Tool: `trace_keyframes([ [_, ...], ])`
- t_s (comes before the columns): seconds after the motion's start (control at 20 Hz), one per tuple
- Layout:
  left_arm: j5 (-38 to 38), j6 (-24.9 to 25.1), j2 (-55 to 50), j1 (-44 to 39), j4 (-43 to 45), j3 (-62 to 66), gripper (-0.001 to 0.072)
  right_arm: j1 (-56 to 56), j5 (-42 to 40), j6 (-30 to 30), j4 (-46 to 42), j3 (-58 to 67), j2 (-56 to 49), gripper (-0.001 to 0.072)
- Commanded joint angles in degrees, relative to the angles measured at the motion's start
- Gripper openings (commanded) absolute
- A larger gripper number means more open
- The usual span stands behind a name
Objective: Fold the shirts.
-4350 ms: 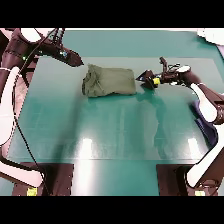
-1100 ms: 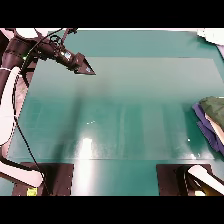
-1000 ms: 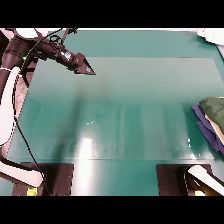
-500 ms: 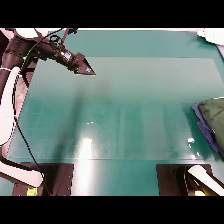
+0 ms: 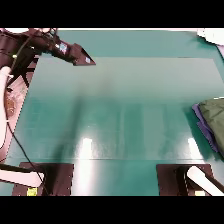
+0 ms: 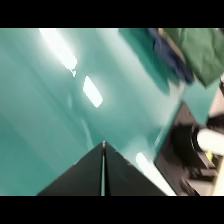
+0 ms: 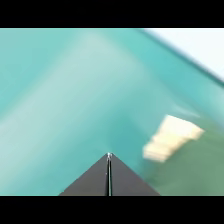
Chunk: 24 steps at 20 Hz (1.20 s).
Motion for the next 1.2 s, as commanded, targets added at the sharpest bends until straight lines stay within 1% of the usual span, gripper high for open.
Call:
trace_keyframes([
  [0.0,4.8,1.0,6.3,0.0,-0.1,0.0,0.002,18.2,2.1,-9.5,9.2,5.6,-2.1,0.0017],
  [0.1,3.8,1.0,9.4,0.0,0.2,0.0,0.0021,29.2,8.1,-15.8,15.3,7.1,-6.1,0.0017],
  [0.15,2.9,1.0,10.7,0.0,1.2,0.1,0.0021,33.8,9.2,-17.8,16.6,7.6,-8.2,0.0017],
  [0.3,-0.5,0.9,12.5,0.0,7.6,0.0,0.0021,44.2,10.3,-21.0,16.5,7.9,-15.8,0.0017],
  [0.4,-4.5,0.5,12.6,0.0,11.3,0.0,0.0022,47.4,13.6,-21.7,16.8,7.9,-20.5,0.0017],
  [0.55,-7.4,0.6,12.6,0.0,11.8,0.0,0.0022,48.5,16.5,-21.9,19.5,7.9,-24.2,0.0018],
  [0.7,-7.5,0.5,12.6,0.0,11.5,0.0,0.0022,48.5,16.2,-21.9,19.5,7.9,-23.3,0.0018],
  [1.0,-4.1,0.6,12.6,0.0,11.5,0.0,0.0023,48.5,16.2,-21.9,19.6,7.9,-22.9,0.0018],
  [1.15,-1.1,0.5,12.6,0.0,11.5,0.0,0.0023,48.5,16.2,-21.9,19.5,7.9,-22.9,0.0018],
])
